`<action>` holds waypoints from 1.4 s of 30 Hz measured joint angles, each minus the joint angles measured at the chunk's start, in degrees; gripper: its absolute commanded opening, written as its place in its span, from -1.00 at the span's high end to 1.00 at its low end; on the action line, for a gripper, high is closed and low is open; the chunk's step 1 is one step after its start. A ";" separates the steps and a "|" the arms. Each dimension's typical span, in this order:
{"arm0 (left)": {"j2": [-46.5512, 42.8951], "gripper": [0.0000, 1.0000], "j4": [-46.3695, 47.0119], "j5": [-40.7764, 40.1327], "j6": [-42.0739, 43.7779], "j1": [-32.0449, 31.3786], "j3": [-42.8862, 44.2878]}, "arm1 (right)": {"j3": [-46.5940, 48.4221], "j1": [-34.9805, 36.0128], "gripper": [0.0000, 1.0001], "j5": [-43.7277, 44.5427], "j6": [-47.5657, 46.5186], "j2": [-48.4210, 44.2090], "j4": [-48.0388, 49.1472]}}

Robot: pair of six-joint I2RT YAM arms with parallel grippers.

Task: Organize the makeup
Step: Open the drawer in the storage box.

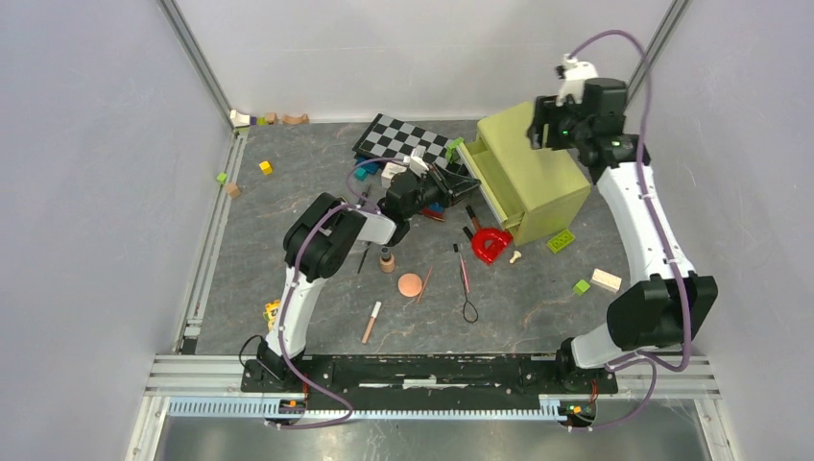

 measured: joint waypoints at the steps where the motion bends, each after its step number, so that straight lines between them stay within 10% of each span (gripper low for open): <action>1: -0.37 0.95 -0.85 0.04 0.39 0.00 0.00 | 0.04 1.62 -0.30 -0.83 -0.35 -0.02 0.04; 20: -3.56 0.95 -11.06 1.90 5.62 0.35 1.40 | -8.04 18.27 -0.05 -1.03 -2.82 3.41 0.52; 42: -4.92 0.95 -14.23 1.95 7.63 0.35 1.49 | -11.47 21.31 0.00 20.74 3.43 7.23 1.66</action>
